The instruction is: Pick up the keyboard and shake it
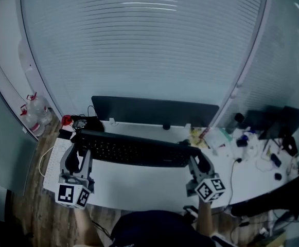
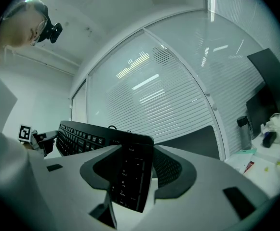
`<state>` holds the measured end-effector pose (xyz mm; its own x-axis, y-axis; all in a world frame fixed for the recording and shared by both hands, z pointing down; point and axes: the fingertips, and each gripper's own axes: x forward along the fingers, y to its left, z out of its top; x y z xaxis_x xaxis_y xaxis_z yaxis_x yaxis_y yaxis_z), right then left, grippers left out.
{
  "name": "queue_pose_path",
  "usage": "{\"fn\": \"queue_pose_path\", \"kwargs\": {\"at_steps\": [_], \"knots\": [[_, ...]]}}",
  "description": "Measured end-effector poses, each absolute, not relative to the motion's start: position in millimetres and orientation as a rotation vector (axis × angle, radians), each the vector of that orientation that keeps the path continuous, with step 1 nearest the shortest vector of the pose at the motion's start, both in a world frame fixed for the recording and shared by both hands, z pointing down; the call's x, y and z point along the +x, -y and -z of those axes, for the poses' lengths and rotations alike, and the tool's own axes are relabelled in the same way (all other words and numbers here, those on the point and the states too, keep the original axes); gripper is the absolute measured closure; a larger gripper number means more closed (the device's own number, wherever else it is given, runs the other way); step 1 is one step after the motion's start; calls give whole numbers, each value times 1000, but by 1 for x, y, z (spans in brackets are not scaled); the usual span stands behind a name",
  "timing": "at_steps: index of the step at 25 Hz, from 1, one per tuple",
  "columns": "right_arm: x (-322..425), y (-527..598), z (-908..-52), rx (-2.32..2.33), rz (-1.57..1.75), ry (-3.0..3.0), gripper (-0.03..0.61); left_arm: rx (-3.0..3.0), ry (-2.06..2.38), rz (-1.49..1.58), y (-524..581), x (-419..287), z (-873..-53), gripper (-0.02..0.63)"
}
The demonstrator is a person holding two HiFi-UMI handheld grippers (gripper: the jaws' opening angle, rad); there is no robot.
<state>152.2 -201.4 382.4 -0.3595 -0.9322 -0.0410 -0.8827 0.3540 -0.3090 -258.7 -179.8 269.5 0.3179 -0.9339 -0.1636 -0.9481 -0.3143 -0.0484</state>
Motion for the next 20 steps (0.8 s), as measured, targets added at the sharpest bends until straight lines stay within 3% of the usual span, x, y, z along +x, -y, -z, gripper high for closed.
{"fn": "queue_pose_path", "kwargs": {"at_steps": [20], "knots": [[143, 212, -378, -1603, 318, -2400, 390, -2390, -1746, -174, 184, -267, -260, 425]]}}
